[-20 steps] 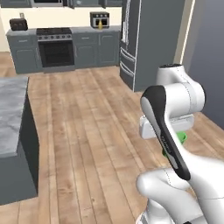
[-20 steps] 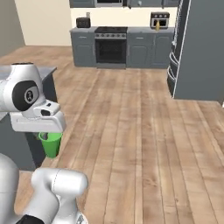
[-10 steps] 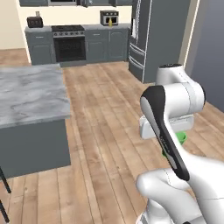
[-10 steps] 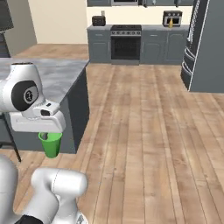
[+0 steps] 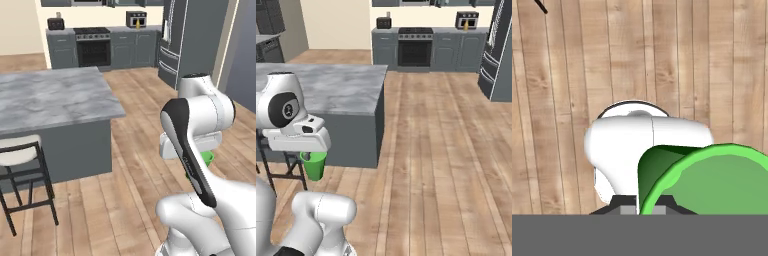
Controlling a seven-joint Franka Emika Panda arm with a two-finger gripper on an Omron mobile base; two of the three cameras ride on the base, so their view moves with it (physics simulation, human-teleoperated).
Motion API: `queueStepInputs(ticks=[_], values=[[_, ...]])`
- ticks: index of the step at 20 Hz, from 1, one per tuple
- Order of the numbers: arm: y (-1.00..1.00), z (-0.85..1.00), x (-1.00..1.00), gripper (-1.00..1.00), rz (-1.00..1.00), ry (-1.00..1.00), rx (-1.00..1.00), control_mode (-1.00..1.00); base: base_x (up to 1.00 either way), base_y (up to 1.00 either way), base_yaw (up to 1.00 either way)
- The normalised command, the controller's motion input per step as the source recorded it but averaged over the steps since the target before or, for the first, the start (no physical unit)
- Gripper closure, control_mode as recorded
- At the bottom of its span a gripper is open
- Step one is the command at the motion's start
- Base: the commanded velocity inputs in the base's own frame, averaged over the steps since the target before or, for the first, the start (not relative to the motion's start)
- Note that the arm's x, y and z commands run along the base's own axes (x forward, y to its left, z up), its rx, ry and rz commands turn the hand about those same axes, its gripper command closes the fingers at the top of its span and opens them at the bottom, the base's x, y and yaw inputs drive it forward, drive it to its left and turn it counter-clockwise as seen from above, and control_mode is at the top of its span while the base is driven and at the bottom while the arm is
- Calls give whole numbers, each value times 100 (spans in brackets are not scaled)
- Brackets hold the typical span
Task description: There is a tray on the dining counter. Grab the cup, mug, and pitcher and place them on the tray. The pitcher may be placed next to the tray if it cannot fit the tray.
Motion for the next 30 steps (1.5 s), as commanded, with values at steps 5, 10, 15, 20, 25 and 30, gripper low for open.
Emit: queueStepInputs(ticks=[5,10,15,20,25,30], values=[[0,0,0,100,0,0,0,100,-38,100,-5],[0,0,0,100,0,0,0,100,-14,100,-7],[0,0,0,100,0,0,0,100,-4,100,-12],[0,0,0,100,0,0,0,100,0,100,-12],[0,0,0,100,0,0,0,100,1,100,-11],[0,0,0,100,0,0,0,100,64,100,-7]])
